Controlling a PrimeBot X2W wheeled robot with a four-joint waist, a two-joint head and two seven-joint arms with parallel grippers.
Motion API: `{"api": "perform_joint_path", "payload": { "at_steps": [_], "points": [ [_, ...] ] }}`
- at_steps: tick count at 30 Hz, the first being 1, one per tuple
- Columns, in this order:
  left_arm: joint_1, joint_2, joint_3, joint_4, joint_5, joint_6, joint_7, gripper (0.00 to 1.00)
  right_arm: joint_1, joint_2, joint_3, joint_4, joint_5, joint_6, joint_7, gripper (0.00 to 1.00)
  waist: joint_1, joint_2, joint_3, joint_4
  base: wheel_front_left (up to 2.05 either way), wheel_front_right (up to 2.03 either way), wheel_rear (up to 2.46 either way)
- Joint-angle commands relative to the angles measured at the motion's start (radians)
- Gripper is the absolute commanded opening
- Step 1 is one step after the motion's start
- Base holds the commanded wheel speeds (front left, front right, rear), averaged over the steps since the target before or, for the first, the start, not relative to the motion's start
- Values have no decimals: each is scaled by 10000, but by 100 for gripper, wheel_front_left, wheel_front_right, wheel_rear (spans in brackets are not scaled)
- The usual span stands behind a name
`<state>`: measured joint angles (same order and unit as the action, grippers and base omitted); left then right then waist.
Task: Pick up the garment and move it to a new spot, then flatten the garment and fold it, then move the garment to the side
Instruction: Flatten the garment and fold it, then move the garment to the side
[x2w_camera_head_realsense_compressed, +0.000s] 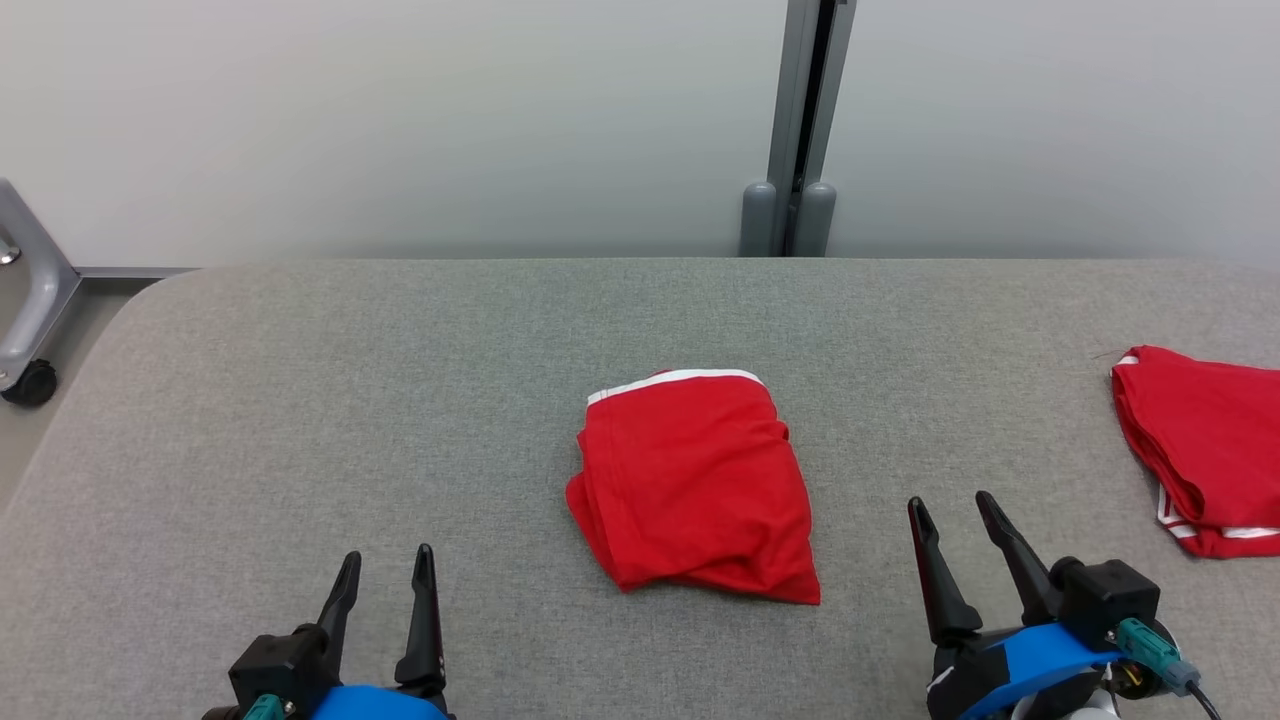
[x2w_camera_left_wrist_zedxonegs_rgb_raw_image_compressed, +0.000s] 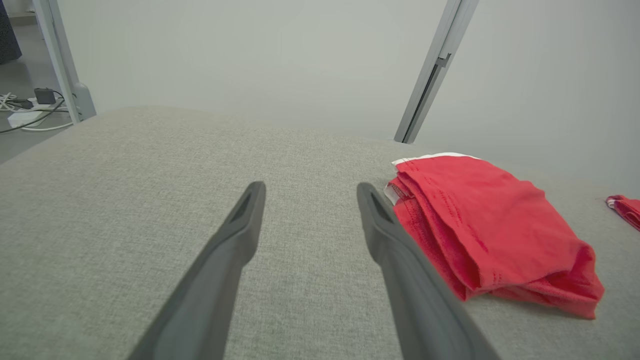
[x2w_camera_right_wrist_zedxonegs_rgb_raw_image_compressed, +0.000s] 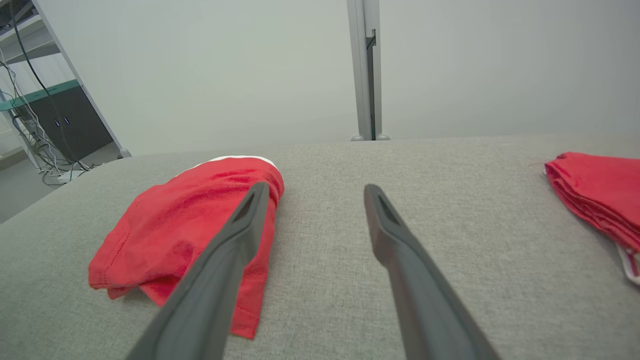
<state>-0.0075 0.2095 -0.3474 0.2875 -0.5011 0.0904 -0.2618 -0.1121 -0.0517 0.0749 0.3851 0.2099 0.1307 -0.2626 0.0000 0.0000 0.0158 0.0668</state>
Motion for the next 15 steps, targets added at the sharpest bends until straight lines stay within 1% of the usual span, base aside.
{"api": "perform_joint_path", "payload": {
  "at_steps": [1, 6, 10, 15],
  "points": [
    [83, -39, 77, 26, 86, -23, -41, 100, 160, 12, -3, -91, -40, 1, -27, 100, 0, 0, 8, -34, 0, 0, 0],
    [224, -147, 317, 104, 291, -116, -41, 100, 258, 12, -17, -133, -172, 1, -28, 100, 0, 0, 30, -124, 0, 0, 0],
    [219, -282, 429, 197, 466, -266, -42, 100, 248, 12, -114, -45, -250, 1, -28, 100, 0, 0, 16, -107, 0, 0, 0],
    [200, -377, 549, 283, 568, -346, -42, 100, 248, 12, -136, -4, -221, 1, -28, 100, 0, 0, 0, -85, 0, 0, 0]
  ]
}}
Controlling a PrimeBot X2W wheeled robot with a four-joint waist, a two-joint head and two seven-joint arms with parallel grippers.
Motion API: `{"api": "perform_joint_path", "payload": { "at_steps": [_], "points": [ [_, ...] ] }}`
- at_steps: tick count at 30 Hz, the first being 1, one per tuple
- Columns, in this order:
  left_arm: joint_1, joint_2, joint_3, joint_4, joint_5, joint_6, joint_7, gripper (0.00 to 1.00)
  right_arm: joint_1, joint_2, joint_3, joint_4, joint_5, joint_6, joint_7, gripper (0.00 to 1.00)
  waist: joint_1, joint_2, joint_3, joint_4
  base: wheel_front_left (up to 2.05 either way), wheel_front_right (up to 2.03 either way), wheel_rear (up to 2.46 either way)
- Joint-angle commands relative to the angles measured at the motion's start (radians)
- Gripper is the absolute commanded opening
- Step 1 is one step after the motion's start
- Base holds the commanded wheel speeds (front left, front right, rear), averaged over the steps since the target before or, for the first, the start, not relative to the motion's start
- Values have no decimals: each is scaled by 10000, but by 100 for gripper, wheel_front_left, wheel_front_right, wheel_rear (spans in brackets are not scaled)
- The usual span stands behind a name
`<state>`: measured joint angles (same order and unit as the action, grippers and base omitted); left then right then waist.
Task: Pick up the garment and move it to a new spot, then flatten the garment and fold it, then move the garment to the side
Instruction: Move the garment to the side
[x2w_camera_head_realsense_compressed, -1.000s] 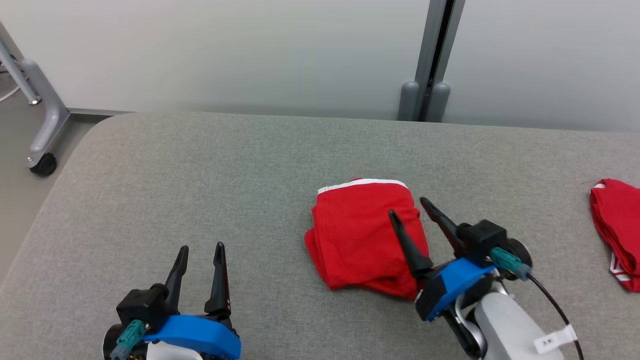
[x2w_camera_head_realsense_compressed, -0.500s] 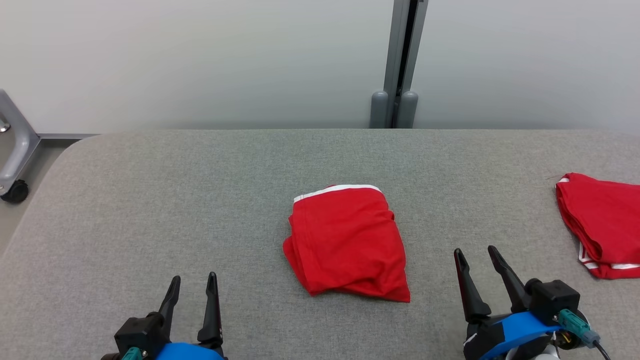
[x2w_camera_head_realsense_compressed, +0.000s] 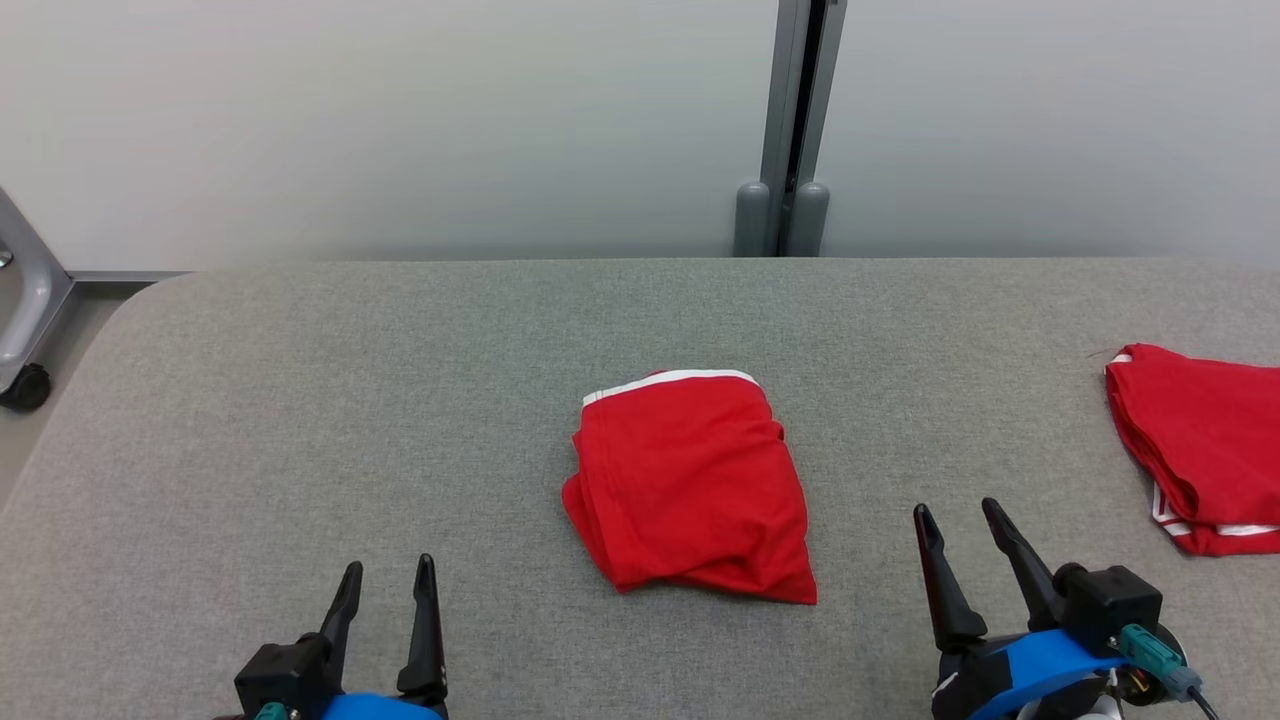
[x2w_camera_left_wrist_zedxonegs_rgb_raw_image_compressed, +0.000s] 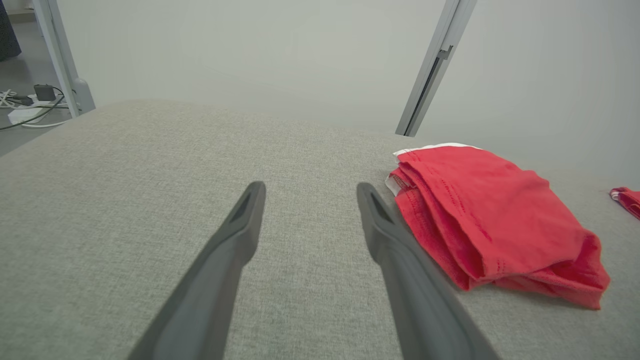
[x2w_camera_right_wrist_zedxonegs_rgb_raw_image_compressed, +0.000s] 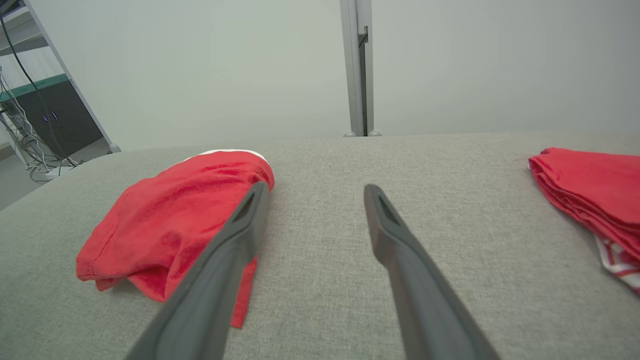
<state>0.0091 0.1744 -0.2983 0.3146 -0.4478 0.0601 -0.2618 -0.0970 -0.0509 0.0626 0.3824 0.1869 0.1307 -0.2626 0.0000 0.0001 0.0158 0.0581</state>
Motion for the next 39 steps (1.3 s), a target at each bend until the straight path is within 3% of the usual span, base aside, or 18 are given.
{"api": "perform_joint_path", "payload": {
  "at_steps": [1, 12, 19, 29, 39],
  "points": [
    [31, -40, 81, 25, 68, -57, -42, 100, 102, 5, -6, 18, 21, 1, -28, 100, 0, -1, -1, 5, 0, 0, 0],
    [-188, -168, 218, 136, 282, -160, -42, 100, -652, 5, 43, 272, -415, 1, 273, 100, 0, -1, 166, 61, 0, 0, 0],
    [-336, -259, 236, 203, 455, -236, -42, 100, -2003, 6, 66, 490, -969, 1, 1948, 100, 0, -1, 287, 265, 0, 0, 0],
    [-402, -539, 348, 221, 641, -354, -42, 100, -3776, -231, 390, 1579, -669, 1, 5645, 100, 0, -1, 615, 1182, 0, 0, 0],
    [-515, -784, 525, 275, 896, -531, -41, 100, -4172, -855, 385, 2669, -100, 1, 7091, 100, 0, -1, 1245, 2196, 0, 0, 0]
  ]
}}
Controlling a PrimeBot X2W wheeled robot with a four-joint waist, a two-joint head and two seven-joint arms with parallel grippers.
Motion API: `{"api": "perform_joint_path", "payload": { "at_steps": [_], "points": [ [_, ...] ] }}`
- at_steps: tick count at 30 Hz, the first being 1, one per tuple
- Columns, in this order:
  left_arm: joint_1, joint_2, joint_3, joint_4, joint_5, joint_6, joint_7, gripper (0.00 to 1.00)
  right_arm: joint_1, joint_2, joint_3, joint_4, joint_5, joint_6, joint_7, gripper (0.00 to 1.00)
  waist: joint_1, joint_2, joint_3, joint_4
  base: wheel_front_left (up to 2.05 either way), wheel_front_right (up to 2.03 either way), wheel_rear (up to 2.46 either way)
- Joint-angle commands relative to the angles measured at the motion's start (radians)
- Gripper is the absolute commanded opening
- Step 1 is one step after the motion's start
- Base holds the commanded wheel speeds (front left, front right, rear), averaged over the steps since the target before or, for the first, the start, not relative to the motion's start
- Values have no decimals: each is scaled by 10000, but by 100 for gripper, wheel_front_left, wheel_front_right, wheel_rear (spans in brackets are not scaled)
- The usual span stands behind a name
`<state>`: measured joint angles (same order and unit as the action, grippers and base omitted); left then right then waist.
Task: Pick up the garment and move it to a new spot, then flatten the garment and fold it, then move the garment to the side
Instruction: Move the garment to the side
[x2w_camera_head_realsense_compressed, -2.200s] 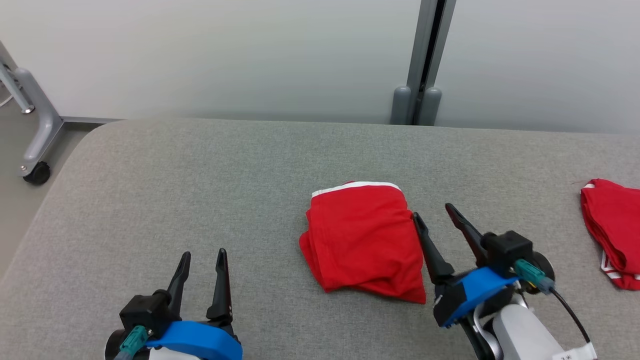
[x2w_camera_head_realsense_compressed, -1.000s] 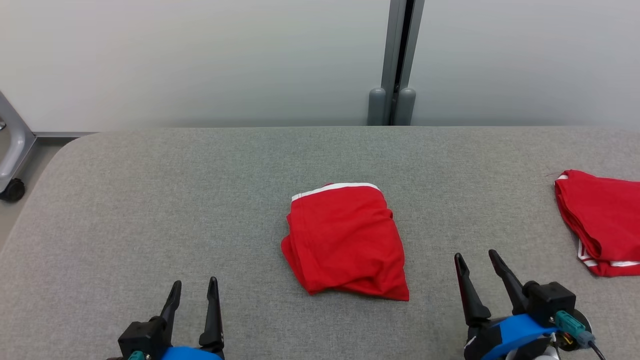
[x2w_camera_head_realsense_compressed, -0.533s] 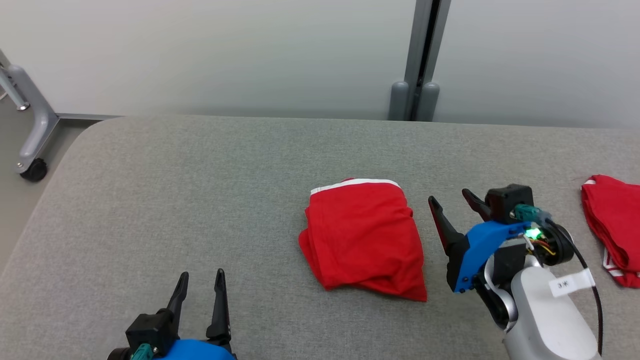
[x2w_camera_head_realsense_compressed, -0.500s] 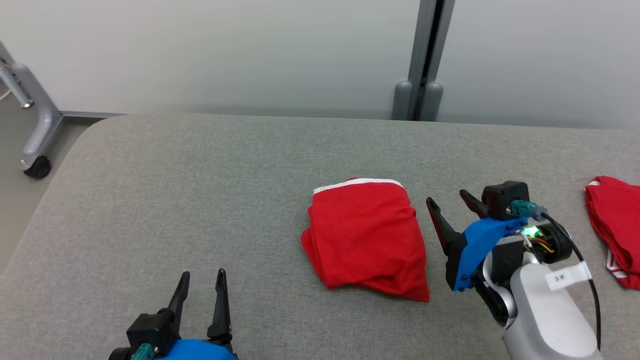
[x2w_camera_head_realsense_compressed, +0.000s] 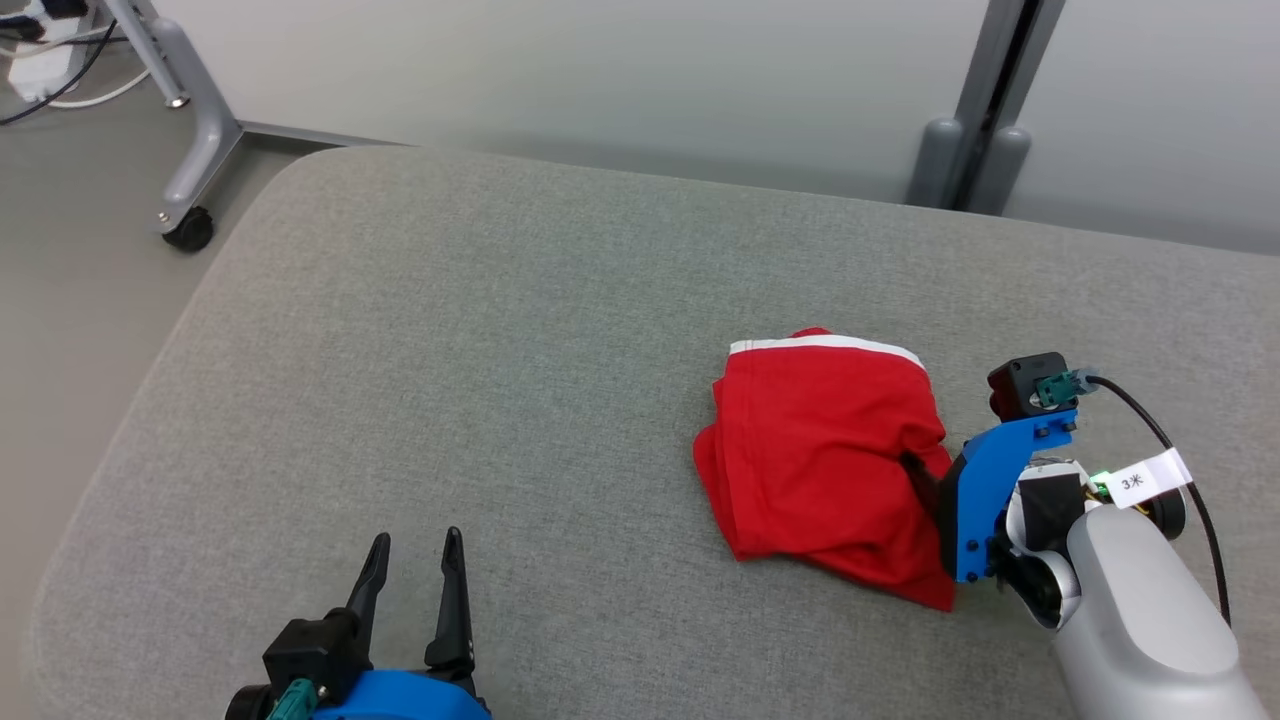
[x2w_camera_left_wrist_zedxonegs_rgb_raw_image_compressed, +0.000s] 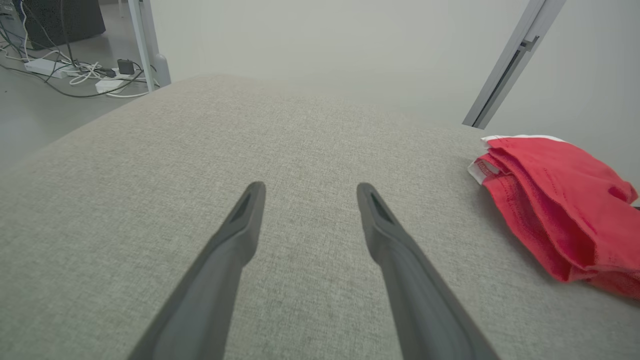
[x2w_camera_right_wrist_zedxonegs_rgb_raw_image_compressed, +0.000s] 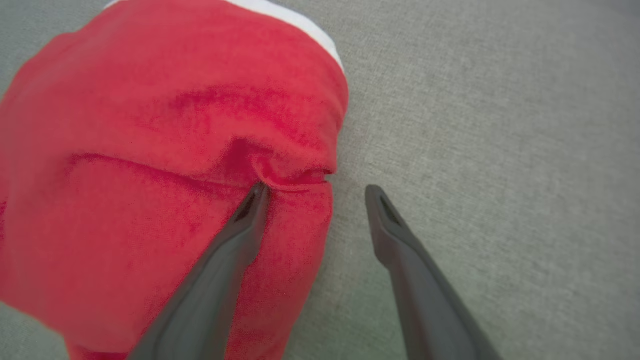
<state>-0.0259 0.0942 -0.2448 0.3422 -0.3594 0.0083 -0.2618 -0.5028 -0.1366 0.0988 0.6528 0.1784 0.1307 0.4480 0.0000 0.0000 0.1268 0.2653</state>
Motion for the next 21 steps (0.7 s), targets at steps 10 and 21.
{"api": "perform_joint_path", "payload": {
  "at_steps": [10, 21],
  "points": [
    [-249, -178, 161, 65, 315, -211, -42, 100, -142, 26, 148, 684, 524, 1, -187, 1, 0, 0, 339, 350, 0, 0, 0],
    [-680, -225, 5, -163, 805, -484, -33, 100, -498, -201, 603, 514, 676, -7, -1385, 0, 0, 0, 666, -1192, 0, 0, 0]
  ]
}}
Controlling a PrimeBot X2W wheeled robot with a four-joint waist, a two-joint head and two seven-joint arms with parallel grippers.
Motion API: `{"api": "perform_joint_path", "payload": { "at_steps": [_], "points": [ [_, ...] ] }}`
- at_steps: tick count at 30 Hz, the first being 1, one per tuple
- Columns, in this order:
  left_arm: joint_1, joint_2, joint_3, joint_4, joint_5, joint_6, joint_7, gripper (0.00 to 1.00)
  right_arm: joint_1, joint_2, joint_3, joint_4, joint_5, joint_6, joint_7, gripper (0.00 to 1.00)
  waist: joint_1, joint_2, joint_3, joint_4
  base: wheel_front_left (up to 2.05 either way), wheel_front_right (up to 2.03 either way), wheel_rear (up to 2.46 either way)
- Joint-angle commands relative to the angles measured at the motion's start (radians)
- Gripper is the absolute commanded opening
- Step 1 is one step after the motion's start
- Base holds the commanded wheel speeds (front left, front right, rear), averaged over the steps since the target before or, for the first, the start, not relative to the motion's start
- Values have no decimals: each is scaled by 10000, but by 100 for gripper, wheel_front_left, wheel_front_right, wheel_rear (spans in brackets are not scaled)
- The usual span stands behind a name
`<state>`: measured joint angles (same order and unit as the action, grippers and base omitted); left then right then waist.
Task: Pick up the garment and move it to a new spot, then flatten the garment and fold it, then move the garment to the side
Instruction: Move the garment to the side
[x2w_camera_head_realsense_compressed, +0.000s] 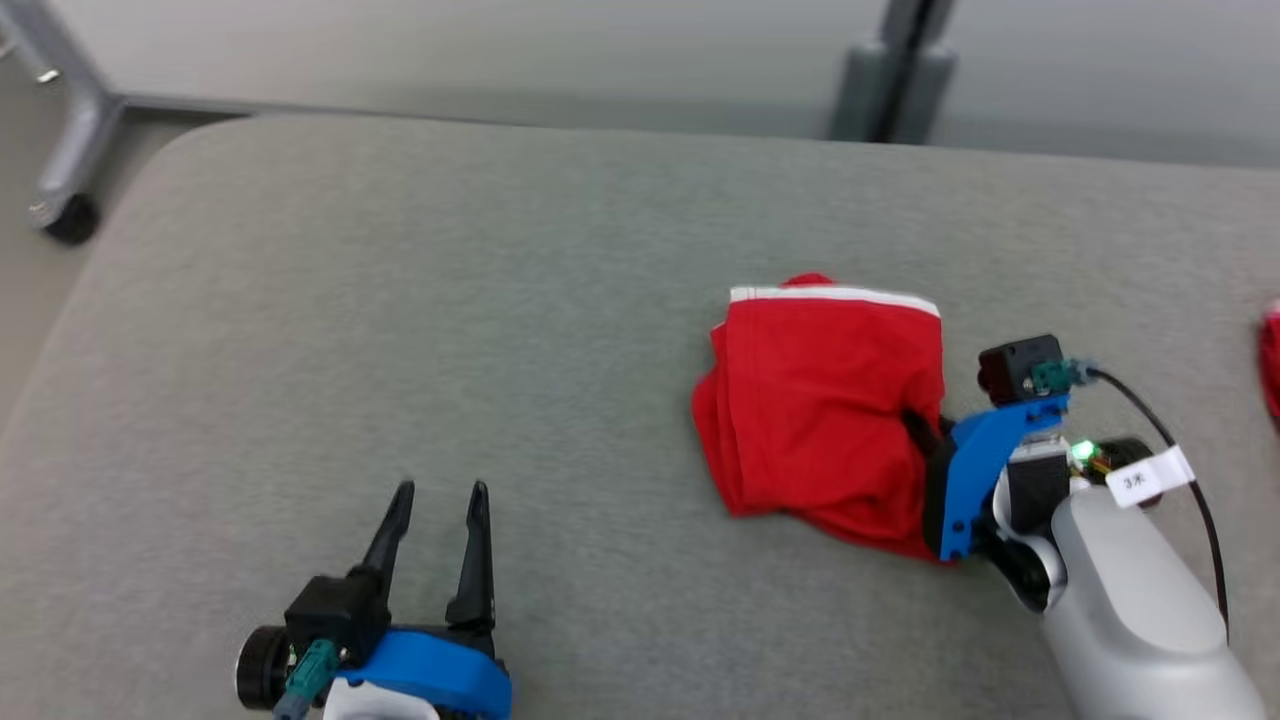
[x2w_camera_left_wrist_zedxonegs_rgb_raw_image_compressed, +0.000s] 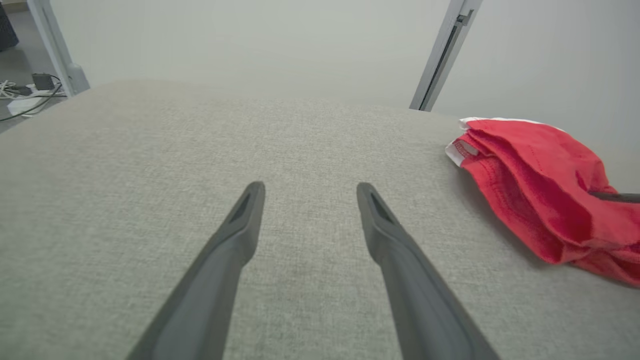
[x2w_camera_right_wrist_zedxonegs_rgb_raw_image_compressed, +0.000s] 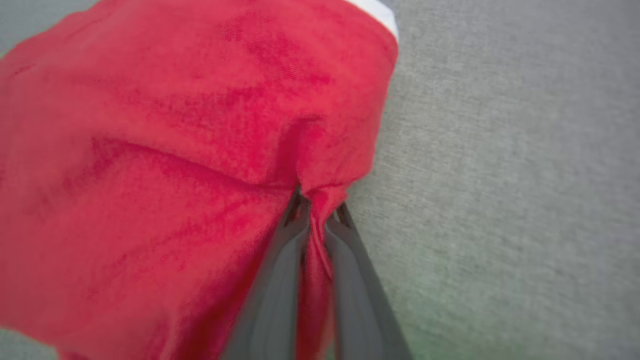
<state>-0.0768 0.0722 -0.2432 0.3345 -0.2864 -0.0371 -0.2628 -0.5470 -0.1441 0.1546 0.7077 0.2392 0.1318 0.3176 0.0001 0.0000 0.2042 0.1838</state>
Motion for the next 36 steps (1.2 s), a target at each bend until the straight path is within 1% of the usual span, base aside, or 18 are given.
{"api": "perform_joint_path", "payload": {
  "at_steps": [1, 6, 11, 15, 18, 22, 24, 27, 31, 35, 36],
  "points": [
    [-222, -9, -14, -145, 90, -56, -24, 100, -51, -155, 103, -115, 113, -20, -149, 0, -1, 0, -39, -665, 0, 0, 0],
    [-521, 59, -18, -511, 307, -118, -25, 100, 83, -413, 286, -889, 210, -18, -589, 0, -1, 0, 394, -2214, 0, 0, 0],
    [-876, 238, -108, -763, 521, -157, -23, 100, 453, -659, 162, -1839, 246, -12, -786, 0, -1, 0, 842, -3616, 0, 0, 0],
    [-1098, 422, -187, -952, 661, -183, 93, 100, 756, -593, -5, -2495, 236, -12, -832, 0, -1, 0, 1140, -4467, 0, 0, 0],
    [-1161, 559, -229, -1060, 715, -192, 222, 100, 884, -416, -77, -2808, 205, -12, -872, 0, -1, 0, 1299, -4893, 0, 0, 0],
    [-1202, 677, -319, -1200, 772, -188, 372, 100, 962, -204, -150, -2981, 140, -12, -920, 0, -1, 0, 1412, -5148, 0, 0, 0],
    [-1217, 698, -355, -1248, 761, -182, 413, 100, 954, -138, -204, -3006, 104, -12, -943, 0, -1, 0, 1434, -5159, 0, 0, 0],
    [-1254, 716, -398, -1295, 751, -142, 487, 100, 702, -237, -266, -3070, 25, -12, -1027, 0, -1, 0, 1450, -5049, 0, 0, 0],
    [-1218, 737, -385, -1353, 703, -63, 496, 100, 169, -595, -325, -3101, -46, -12, -850, 0, -1, 0, 1496, -4769, 0, 0, 0],
    [-1162, 716, -408, -1363, 688, 17, 494, 100, -385, -1414, -379, -2927, -168, -12, -515, 0, -1, 0, 1560, -4339, 0, 0, 0],
    [-1162, 716, -408, -1363, 688, 17, 494, 100, -385, -1414, -379, -2927, -168, -12, -515, 0, -1, 0, 1560, -4339, 0, 0, 0]
  ]
}}
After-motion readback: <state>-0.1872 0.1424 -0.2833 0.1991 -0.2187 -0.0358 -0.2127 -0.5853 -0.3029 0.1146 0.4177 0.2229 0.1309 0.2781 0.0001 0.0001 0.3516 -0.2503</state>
